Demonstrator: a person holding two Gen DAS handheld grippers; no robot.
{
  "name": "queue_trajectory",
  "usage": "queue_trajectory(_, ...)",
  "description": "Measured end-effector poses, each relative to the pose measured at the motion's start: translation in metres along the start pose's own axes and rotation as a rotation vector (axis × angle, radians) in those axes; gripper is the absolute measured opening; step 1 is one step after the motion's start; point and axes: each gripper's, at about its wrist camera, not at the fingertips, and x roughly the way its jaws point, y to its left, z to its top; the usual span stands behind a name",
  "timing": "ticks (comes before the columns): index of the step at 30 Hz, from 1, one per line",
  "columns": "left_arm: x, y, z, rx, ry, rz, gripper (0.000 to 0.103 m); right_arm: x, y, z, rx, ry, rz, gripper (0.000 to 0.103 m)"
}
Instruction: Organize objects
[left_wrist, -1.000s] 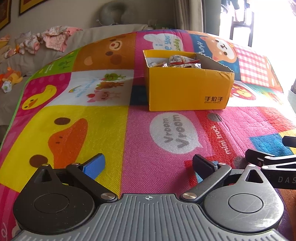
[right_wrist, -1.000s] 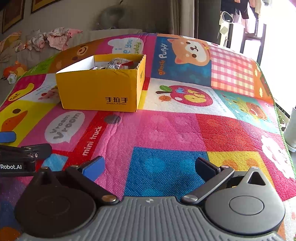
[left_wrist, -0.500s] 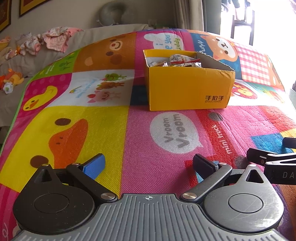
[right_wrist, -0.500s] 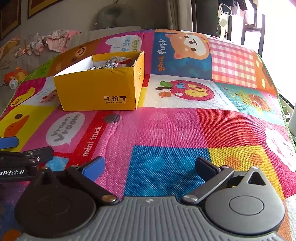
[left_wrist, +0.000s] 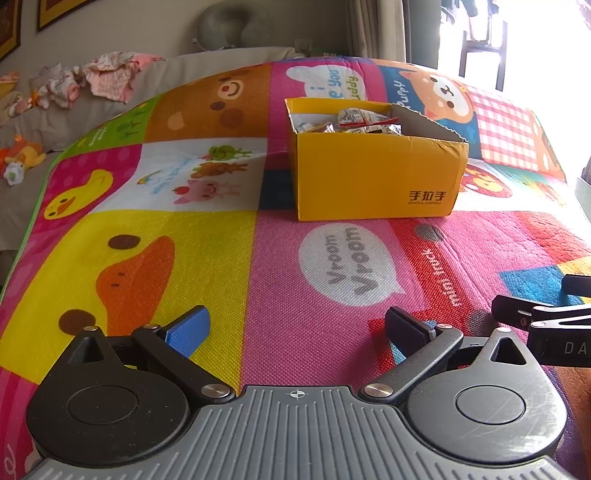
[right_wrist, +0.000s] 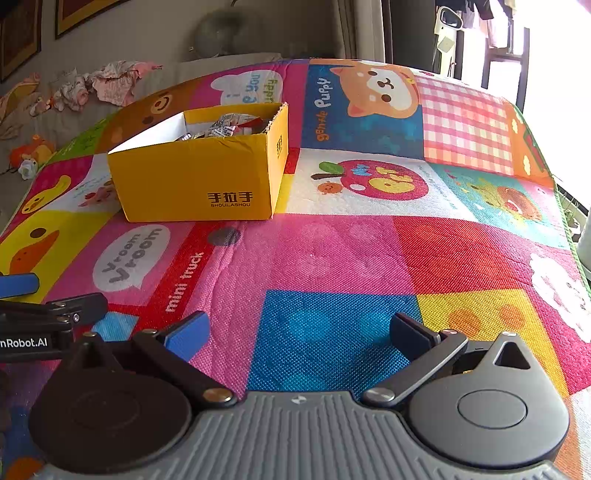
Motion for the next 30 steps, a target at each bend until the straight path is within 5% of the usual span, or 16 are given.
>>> queue_trajectory(30, 0.0003, 0.0004, 0.0000, 0.002, -0.001, -0.001, 0.103, 0.0041, 0.0012, 0.0026, 0.004, 0.005, -0.009, 0.103)
